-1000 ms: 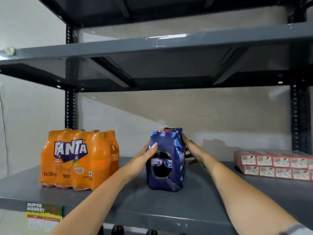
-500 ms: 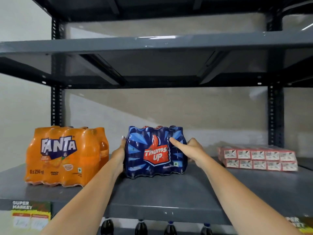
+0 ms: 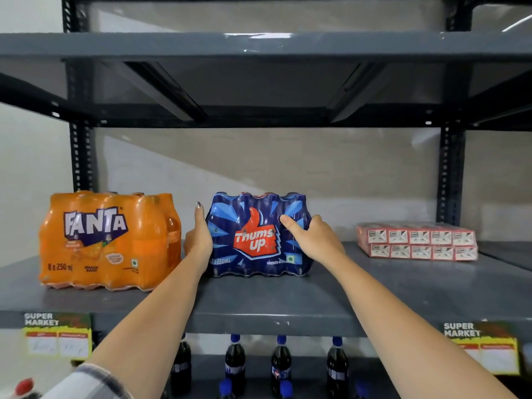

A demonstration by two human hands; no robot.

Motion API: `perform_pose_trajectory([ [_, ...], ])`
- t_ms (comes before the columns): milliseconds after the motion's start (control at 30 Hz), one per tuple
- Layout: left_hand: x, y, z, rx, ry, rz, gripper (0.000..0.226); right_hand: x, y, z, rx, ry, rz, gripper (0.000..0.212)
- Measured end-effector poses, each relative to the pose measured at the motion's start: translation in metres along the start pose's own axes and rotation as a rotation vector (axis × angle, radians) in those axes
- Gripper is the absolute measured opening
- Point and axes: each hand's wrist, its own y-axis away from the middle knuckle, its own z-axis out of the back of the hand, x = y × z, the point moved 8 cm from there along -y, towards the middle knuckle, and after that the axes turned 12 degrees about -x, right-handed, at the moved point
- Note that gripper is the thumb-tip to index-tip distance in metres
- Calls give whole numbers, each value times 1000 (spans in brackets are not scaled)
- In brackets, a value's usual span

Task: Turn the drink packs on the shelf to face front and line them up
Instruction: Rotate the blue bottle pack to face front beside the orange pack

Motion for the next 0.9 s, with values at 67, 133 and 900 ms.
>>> perform_pose_trajectory([
  [67, 0, 1, 3, 16, -20, -10, 73, 1, 6, 4, -10, 11, 5, 92],
  [133, 1, 2, 6, 37, -41, -35, 63, 2, 13, 10, -28, 15, 24, 88],
  [900, -53, 129, 41, -18, -8, -732, 61, -20, 45, 92, -249, -269, -23, 76],
])
